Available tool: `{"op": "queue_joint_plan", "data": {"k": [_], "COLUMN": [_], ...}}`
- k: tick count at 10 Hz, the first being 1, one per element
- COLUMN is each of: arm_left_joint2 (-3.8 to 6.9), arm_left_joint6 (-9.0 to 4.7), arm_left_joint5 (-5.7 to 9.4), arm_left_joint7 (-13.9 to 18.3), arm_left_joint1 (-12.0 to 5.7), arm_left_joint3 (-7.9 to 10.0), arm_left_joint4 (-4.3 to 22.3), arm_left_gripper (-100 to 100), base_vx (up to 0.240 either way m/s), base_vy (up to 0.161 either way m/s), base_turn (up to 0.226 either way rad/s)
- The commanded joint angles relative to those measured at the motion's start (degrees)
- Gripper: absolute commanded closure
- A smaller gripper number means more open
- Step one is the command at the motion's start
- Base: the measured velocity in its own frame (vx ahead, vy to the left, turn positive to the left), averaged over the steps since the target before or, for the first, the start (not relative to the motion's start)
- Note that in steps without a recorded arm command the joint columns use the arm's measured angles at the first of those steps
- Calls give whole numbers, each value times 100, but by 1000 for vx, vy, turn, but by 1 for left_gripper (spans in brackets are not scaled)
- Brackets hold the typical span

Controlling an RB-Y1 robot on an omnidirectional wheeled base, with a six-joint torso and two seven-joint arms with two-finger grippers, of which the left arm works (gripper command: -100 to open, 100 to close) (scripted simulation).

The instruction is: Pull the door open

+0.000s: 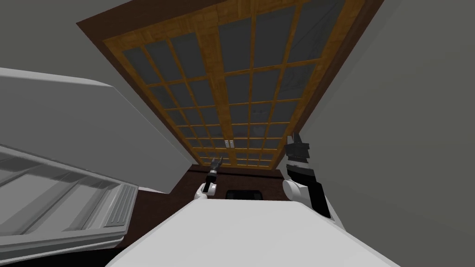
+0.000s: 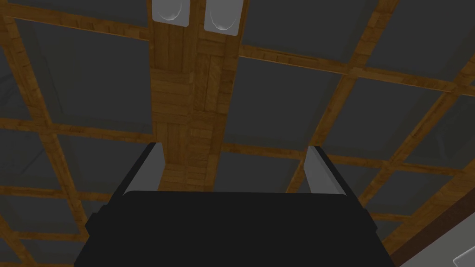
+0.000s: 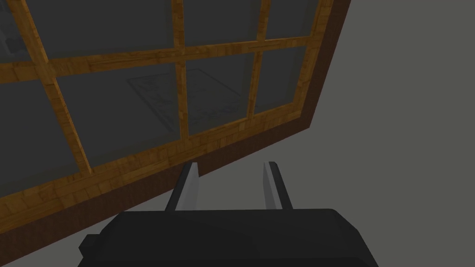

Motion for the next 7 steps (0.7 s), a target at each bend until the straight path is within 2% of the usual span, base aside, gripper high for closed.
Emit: {"op": "queue_joint_plan", "data": {"k": [1, 2, 7], "arm_left_joint2": [7, 1, -17], "arm_left_joint6": [-26, -58, -138], "arm_left_joint5": [-40, -72, -150], "arm_left_joint7": [-169, -307, -655], "arm_left_joint1": [-54, -123, -306], "arm_left_joint3": [10, 24, 58], "arm_left_joint4": [168, 342, 776], "arm_left_gripper": [-100, -100, -100], "base_vx": [134, 129, 102], "base_vy": [10, -3, 0], "base_turn": [-23, -18, -14]}}
